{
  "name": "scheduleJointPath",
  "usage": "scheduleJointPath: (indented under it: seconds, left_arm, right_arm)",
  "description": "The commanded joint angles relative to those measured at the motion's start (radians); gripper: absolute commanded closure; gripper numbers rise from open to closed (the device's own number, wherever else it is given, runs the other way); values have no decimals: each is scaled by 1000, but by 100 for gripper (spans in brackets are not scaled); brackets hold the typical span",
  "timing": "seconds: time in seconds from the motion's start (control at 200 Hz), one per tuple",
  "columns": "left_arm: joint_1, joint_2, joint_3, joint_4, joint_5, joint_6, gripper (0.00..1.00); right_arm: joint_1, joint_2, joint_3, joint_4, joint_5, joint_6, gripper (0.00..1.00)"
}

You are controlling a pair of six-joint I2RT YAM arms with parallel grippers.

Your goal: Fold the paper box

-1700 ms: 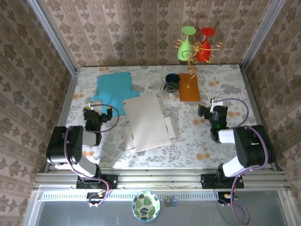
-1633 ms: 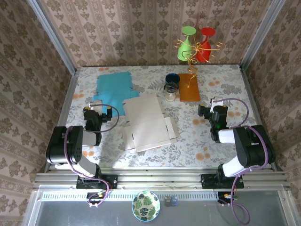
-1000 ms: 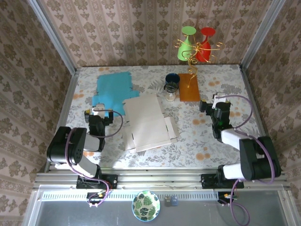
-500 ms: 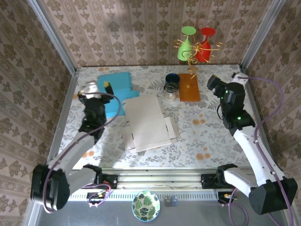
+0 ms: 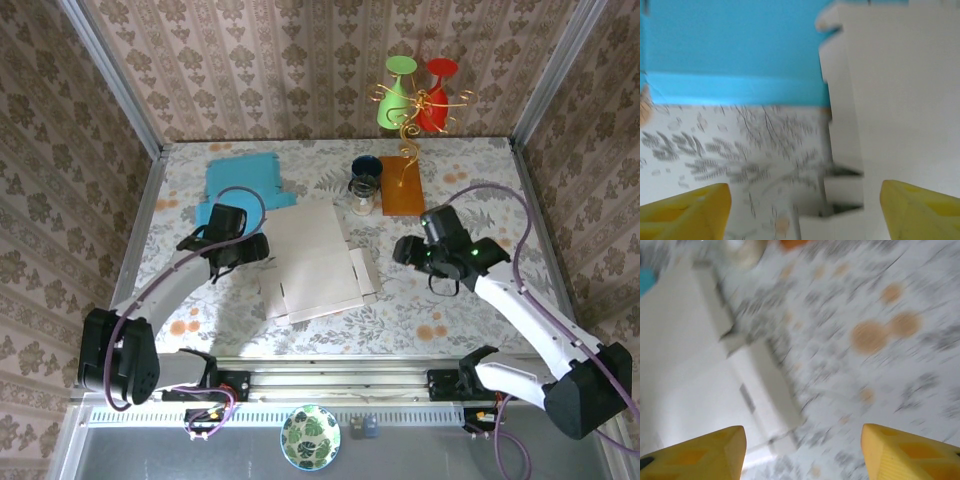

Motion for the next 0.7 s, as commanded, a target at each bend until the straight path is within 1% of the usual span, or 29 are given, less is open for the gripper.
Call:
scheduleJointPath:
  seconds: [0.0,0.105,0.19,0.22,0.29,0.36,0.44,0.475,0.585,0.695]
  left_arm:
    - [4,24,57,-165,90,166,24]
    - [14,66,93,-197,109,248,24]
    - [22,101,100,-190,195,315,23]
    - [22,112,104,-192,211,333,23]
    - [24,141,112,-203,227,358,22]
    - [27,161,117,-212,226,372,21]
    - [39,181,126,-222,232,374,20]
    - [44,184,127,-221,241,374,20]
    - [58,192,135,-220,259,371,19]
    - [67,187,139,-216,273,370,19]
  right_arm:
    - [45,21,-69,38,-173,77,38]
    - [106,85,-84,102,-226,119,41]
    - [151,151,-75,132,-233,146,42]
    - [157,172,-76,138,-245,163,42]
    - [162,215,-85,213,-277,214,43]
    - [165,257,-94,280,-312,262,44]
    - [168,287,-95,321,-323,312,44]
    - [169,332,-97,336,-327,330,44]
    - [164,395,-88,344,-322,365,44]
    - [162,462,-64,311,-318,396,45]
